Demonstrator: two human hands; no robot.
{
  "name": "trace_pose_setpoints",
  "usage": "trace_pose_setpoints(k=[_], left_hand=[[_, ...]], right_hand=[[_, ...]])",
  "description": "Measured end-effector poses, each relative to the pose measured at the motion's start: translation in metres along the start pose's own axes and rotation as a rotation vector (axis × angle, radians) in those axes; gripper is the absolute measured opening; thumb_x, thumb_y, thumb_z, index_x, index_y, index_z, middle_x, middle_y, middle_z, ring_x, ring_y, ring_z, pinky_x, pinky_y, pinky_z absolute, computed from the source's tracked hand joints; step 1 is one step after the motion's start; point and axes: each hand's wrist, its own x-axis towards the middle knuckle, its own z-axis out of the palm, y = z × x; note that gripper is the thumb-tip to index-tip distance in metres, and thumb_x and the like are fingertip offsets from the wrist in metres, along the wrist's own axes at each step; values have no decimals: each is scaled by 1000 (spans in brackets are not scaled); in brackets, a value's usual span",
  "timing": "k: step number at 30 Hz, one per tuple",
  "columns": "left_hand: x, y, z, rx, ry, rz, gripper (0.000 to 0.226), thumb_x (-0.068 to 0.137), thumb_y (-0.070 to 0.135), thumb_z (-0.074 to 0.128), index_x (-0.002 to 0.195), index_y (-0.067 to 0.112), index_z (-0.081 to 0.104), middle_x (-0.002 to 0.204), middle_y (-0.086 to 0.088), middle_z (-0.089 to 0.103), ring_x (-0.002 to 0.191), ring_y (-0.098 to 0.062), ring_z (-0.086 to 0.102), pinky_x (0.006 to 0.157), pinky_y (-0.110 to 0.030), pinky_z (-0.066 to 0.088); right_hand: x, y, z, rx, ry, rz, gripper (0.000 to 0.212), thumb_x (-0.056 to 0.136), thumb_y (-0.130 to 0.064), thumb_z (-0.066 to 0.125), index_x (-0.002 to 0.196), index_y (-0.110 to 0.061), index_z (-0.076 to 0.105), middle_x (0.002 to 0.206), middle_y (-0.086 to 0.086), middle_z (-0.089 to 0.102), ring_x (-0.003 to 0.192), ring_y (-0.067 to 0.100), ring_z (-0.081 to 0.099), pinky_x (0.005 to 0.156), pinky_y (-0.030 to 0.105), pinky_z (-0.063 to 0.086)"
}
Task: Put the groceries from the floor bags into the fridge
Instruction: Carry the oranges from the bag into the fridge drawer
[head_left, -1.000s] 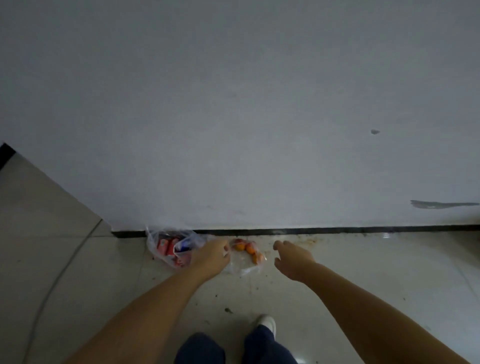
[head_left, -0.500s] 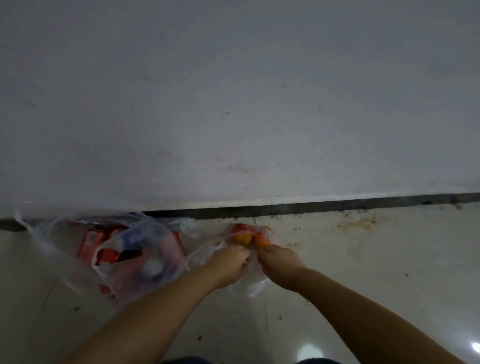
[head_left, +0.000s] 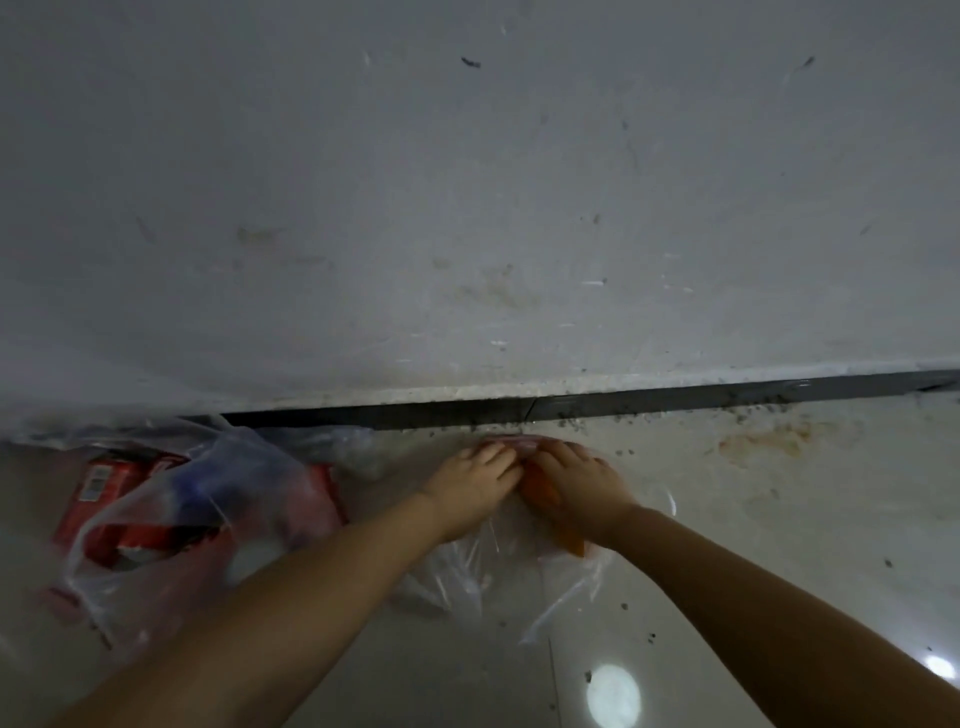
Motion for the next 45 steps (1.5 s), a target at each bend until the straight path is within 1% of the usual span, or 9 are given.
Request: trace_pose_setpoints(k=[3,8,14,19,23,26,39,43,45], left_hand=[[16,-11,4,-44,-247,-147,67,92,14,49,149,18,13,153,-15,19,140,-36,23,110,-46,31],[17,-10,4,-127,-355,-251,82,84,16,63,148,19,13,153,-16,18,135,-38,31,107,-48,36],[12,-13,11,-257,-351,-294,85,82,34,67,147,21,15,151,-14,25,132,-36,39,105,-46,40],[-21,0,-30,-596,-215,-496,83,78,38,70,145,30,20,145,-10,38,122,-30,49,94,-40,46],[-48,27,-97,-751,-163,-591,86,77,37,72,146,30,20,142,-8,42,122,-28,49,92,-36,45],[-69,49,-151,-743,-139,-651,88,76,40,71,147,27,20,145,-8,39,125,-28,47,98,-40,44],[-163,143,-468,-670,-112,-653,80,79,31,70,144,17,24,141,-14,37,126,-31,44,99,-40,42],[-187,161,-537,-632,-77,-610,74,77,35,71,137,21,28,132,-13,41,114,-33,51,92,-43,48],[-193,169,-560,-601,-69,-558,74,78,38,70,137,23,27,131,-12,41,112,-31,52,90,-43,48]], right_hand=[[11,3,5,29,-120,112,77,87,-49,56,148,-33,12,151,6,26,134,31,36,106,46,39],[12,-1,9,-42,-173,187,84,85,-44,61,147,-32,6,147,12,29,126,35,43,96,46,44],[18,5,20,-42,-111,151,87,80,-51,65,145,-28,12,144,12,35,122,32,47,93,45,47],[-25,-5,-8,307,-58,257,91,78,-54,66,147,-29,12,149,6,31,127,28,45,98,41,46],[-73,-24,-60,585,5,300,89,74,-42,75,144,-28,22,143,8,41,125,29,47,99,40,45],[-112,-39,-109,653,-11,332,88,75,-36,76,144,-24,23,143,11,36,126,31,44,100,40,43],[-312,-97,-374,656,19,364,81,80,-29,73,142,-19,23,138,14,35,116,35,51,90,39,48],[-367,-111,-433,654,81,368,84,80,-35,72,144,-19,20,139,12,34,116,34,51,82,36,49],[-391,-116,-451,652,121,396,84,80,-34,72,144,-19,20,140,12,33,117,33,51,88,38,48]])
